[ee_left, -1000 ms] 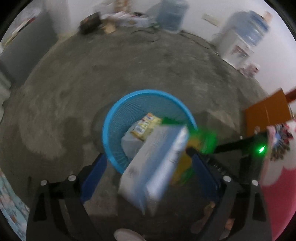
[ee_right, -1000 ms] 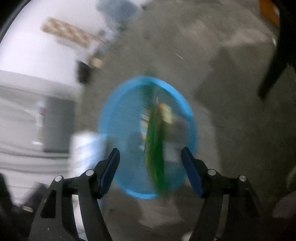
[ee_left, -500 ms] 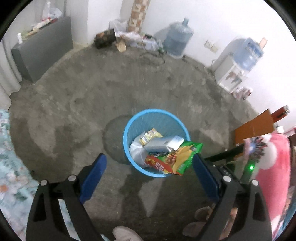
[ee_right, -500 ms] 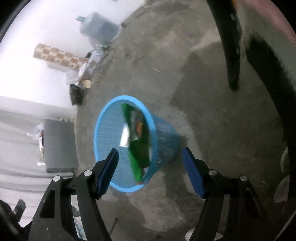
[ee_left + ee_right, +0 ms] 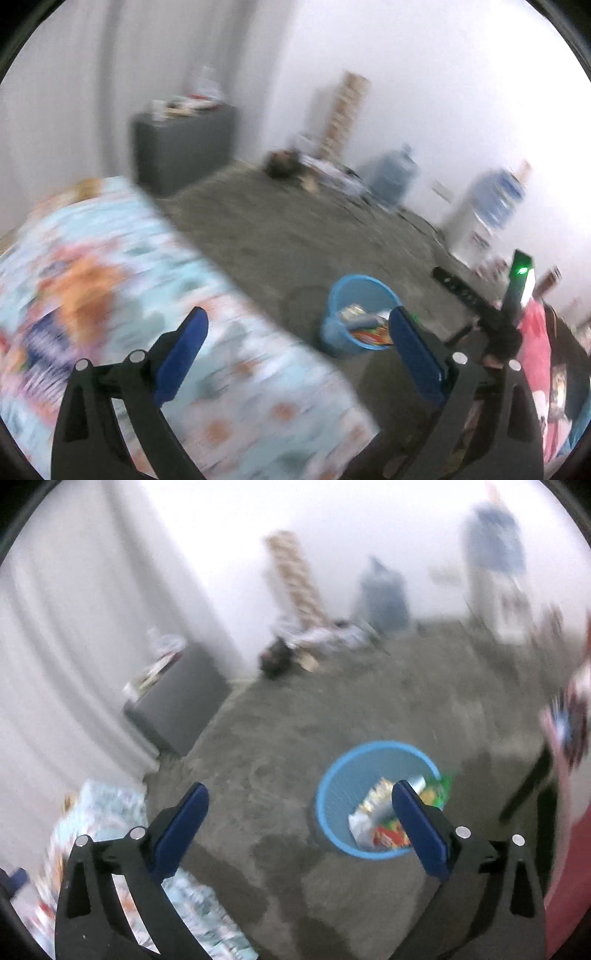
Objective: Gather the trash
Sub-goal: 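Return both tools to the bed toward the milk bottle and snack bag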
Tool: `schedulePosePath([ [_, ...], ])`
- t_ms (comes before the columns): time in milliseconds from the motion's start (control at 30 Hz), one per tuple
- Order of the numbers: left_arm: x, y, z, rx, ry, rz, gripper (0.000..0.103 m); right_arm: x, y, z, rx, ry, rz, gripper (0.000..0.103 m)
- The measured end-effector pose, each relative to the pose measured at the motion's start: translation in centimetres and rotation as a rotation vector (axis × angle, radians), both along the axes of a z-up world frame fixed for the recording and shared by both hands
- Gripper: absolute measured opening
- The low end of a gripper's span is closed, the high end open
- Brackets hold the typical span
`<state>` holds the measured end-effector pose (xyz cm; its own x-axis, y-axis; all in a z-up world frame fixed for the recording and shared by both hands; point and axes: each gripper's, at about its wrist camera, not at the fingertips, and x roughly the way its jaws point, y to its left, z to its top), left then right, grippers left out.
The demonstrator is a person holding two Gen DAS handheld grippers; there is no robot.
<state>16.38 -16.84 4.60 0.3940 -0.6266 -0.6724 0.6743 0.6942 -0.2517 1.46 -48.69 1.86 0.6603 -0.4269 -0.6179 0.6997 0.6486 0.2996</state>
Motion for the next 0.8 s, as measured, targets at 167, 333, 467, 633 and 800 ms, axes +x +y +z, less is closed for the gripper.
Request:
schedulePosePath([
  [167, -1.8, 12.6, 0.7, -0.043, -0.063, 0.29, 0.097, 2.4, 7.6, 3.7, -0.203, 0.031, 0.167, 0.095],
  [333, -4.0, 21.7, 0.3, -0.061, -0.091, 0.501, 0.097, 4.4, 13.0, 4.8, -0.297, 0.033, 0.327, 0.095],
  [467, -5.4, 26.5, -0.6, -0.052, -0.114, 0.588, 0.097, 6.2, 17.5, 5.3, -0.269, 0.019, 0.537, 0.095],
  [633, -5.7, 29.5, -2.2, -0.044, -0.123, 0.64, 0.097, 7.9, 22.6, 5.4, -0.246, 0.043, 0.725, 0.095],
  [800, -5.4, 30.4, -3.4, -0.031, -0.15, 0.647, 0.097, 9.5, 26.3, 4.5, -0.215, 0.101, 0.831, 0.095],
])
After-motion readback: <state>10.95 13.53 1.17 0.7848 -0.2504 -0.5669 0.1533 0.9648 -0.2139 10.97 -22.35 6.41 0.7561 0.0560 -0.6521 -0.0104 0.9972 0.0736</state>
